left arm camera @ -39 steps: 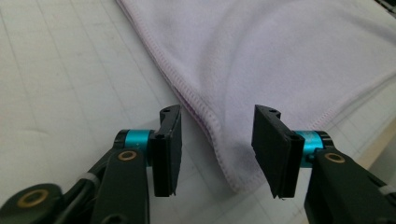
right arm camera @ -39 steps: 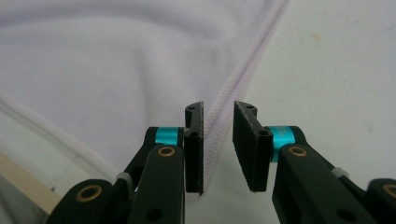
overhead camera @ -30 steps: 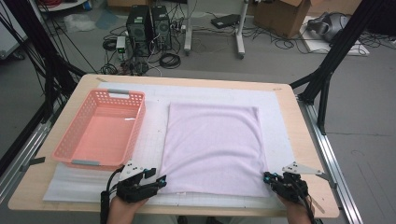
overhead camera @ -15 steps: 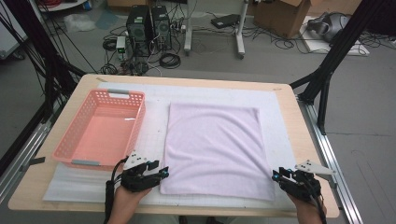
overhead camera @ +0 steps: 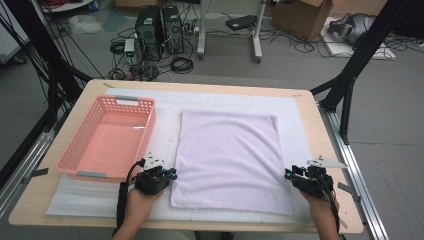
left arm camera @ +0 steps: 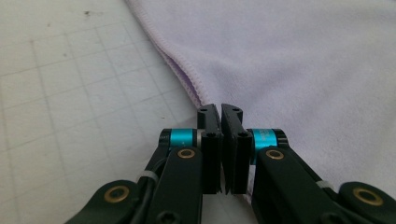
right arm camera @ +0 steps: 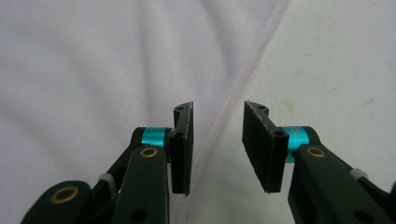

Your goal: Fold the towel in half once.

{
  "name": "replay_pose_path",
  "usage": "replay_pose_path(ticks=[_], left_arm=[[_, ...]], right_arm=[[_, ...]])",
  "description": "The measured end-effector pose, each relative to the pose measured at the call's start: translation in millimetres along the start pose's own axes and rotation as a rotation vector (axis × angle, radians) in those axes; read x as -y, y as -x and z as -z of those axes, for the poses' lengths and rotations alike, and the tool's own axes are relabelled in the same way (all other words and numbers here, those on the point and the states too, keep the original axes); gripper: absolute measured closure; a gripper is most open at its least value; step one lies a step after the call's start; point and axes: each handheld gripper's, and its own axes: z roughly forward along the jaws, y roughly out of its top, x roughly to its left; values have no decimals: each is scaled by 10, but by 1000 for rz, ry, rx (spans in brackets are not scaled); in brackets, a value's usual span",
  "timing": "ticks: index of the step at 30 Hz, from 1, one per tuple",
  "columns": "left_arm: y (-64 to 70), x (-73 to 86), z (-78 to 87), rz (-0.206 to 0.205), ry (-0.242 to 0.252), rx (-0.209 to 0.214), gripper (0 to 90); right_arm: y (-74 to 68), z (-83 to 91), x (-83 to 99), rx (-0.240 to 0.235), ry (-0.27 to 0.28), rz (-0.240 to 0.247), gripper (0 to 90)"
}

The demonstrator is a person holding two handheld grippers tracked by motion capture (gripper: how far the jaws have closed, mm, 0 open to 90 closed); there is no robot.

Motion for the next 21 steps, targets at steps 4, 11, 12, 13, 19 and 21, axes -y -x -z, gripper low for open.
replay_pose_path(ticks=[4, 11, 12, 13, 19, 21], left_arm=[[-29, 22, 29, 0, -3, 21, 814], [-75, -17, -33, -12, 61, 59, 545], [-72, -34, -43, -9, 75, 64, 515], [-72, -54, -49, -11, 84, 74, 487], [-115, -198, -105, -20, 136, 88, 445], [-133, -231, -144, -16, 145, 92, 444]], right_arm=[[55, -105, -74, -4, 19, -18, 614], [72, -460, -205, 47, -19, 1, 745], [85, -506, -202, 58, -36, 13, 784], [102, -514, -204, 55, -29, 10, 840], [174, -472, -222, 127, -23, -1, 630], [229, -446, -237, 81, 18, -39, 577]])
